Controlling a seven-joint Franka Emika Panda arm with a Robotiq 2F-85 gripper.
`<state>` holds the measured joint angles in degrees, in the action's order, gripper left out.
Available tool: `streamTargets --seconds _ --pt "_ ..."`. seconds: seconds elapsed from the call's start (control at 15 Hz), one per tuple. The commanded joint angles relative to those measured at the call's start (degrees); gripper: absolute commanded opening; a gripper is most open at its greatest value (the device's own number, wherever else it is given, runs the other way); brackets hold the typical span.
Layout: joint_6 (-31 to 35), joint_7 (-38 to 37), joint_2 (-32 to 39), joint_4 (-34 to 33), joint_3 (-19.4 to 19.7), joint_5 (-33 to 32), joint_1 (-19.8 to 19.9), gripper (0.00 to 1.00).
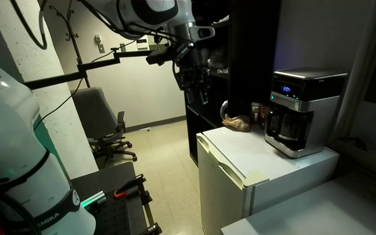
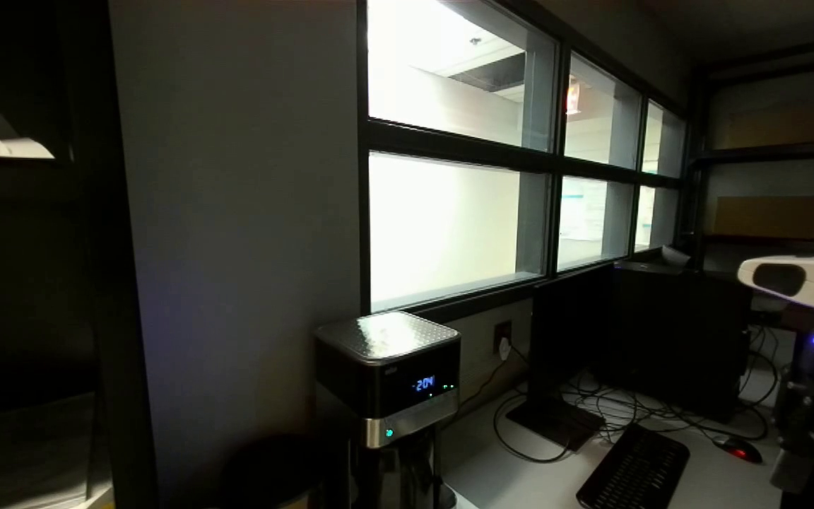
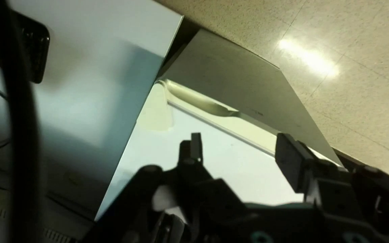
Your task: Press the coffee maker button
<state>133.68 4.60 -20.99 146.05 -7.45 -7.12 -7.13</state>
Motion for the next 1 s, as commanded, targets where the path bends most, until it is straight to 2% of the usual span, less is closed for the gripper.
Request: streamTargets --seconds 0.0,0.07,0.27,0.6,0.67,0.93 --pt "7.6 0.9 7.8 -4.1 -0.4 -7.5 2.3 0.29" --pt "9.4 0.3 9.1 -4.7 -0.6 -10.3 3.0 0.22" --pt "13.6 -1.9 14.2 -7.9 -1.4 -23.9 5.9 0.0" --pt "15.2 -7.3 21.8 -15.2 -0.1 -46.5 6.1 0.0" --pt "15.6 -9.4 23.5 -16.9 -0.9 -51.7 6.9 0.0" --pt "17.0 -18.4 29.9 -24.0 -0.2 -70.7 5.7 0.0"
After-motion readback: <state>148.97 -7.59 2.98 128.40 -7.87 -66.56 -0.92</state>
